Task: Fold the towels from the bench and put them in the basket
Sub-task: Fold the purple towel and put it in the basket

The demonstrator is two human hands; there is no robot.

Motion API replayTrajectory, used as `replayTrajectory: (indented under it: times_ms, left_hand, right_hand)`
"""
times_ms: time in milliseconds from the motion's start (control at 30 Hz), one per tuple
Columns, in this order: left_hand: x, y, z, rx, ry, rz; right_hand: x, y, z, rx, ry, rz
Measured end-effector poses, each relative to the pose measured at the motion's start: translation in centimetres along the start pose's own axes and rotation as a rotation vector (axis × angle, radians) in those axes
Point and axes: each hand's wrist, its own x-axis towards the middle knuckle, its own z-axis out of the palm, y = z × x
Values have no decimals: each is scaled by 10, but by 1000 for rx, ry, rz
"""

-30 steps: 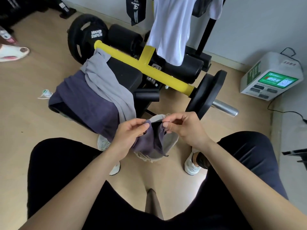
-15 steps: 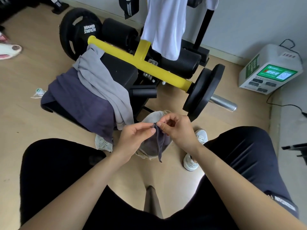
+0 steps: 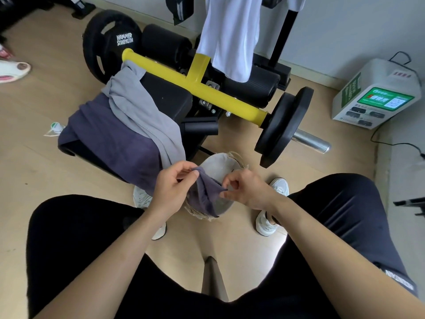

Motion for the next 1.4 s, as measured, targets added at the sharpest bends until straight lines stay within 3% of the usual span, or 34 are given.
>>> replayTrajectory:
  times_ms: [200, 433, 600, 800, 1000, 1133, 1167, 1267, 1400]
  left_hand:
    - [11, -7, -34, 151, 71, 94]
    - [9, -4, -51, 116, 225, 118]
    - [12, -11, -55, 66, 323, 84]
    - [18, -18, -61, 14, 419, -17]
    - [19, -16, -52, -55, 392, 1]
    - [15, -10, -49, 0, 398, 140]
    - [16, -12, -48, 32, 356, 129]
    - [19, -22, -43, 134, 201, -11]
    - [20, -19, -36, 145, 218, 1]
  right_hand:
    - [-4, 16, -16, -373, -23, 48]
    - [-15, 32, -18, -466, -78, 130]
    - [-19, 39, -30, -380, 67, 140]
    - [-26, 33, -53, 35, 355, 140]
    - [-23, 35, -54, -29, 517, 109]
    - [-24, 24, -59, -83, 962, -75]
    - [-24, 26, -59, -90, 964, -59]
    - [-21, 40, -57, -73, 667, 175]
    - [-21, 44, -65, 164, 764, 245]
